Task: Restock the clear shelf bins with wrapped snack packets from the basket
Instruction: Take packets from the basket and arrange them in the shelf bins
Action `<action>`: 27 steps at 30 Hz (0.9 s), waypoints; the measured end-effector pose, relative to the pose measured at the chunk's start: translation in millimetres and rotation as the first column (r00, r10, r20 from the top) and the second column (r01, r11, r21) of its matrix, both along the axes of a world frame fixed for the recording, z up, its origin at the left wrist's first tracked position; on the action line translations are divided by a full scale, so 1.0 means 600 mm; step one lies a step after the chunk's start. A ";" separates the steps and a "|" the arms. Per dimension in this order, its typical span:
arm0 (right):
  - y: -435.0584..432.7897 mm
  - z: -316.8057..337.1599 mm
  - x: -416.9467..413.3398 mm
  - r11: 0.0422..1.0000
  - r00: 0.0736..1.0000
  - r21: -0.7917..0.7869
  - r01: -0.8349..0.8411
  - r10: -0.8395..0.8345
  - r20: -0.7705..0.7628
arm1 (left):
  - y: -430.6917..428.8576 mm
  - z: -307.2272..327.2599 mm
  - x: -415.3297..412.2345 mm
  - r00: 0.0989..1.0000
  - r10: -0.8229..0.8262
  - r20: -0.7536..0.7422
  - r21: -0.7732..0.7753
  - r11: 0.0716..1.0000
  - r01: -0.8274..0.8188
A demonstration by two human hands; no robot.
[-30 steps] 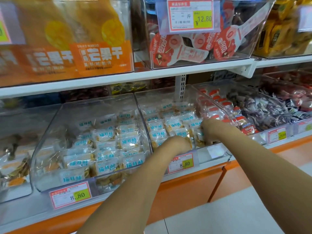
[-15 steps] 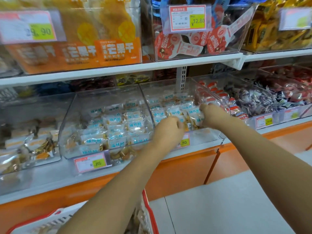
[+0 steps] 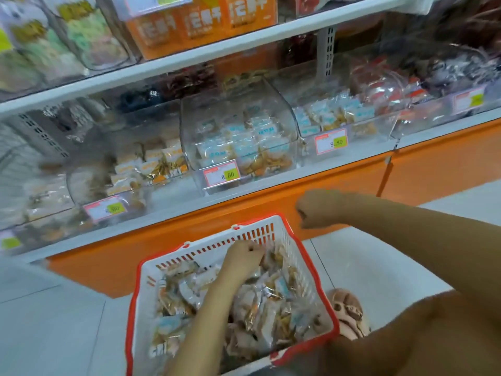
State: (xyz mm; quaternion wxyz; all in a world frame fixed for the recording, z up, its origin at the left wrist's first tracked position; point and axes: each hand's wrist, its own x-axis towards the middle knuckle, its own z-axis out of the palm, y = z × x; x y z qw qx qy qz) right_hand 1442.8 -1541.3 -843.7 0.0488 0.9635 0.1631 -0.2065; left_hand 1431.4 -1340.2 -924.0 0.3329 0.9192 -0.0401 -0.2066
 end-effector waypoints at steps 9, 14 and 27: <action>0.034 -0.197 -0.103 0.992 0.956 -0.126 0.018 -0.054 -0.289 | 0.080 -0.088 -0.102 0.925 -0.059 -0.375 0.208 0.967 0.146; 0.029 -0.211 -0.120 0.997 0.965 -0.073 0.000 -0.019 -0.262 | 0.096 -0.098 -0.124 0.968 0.044 -0.248 0.142 0.990 -0.009; 0.079 -0.076 -0.101 0.070 0.750 0.749 0.659 -0.141 -0.646 | 0.115 0.009 -0.070 0.853 0.036 -0.521 -0.727 0.505 -0.465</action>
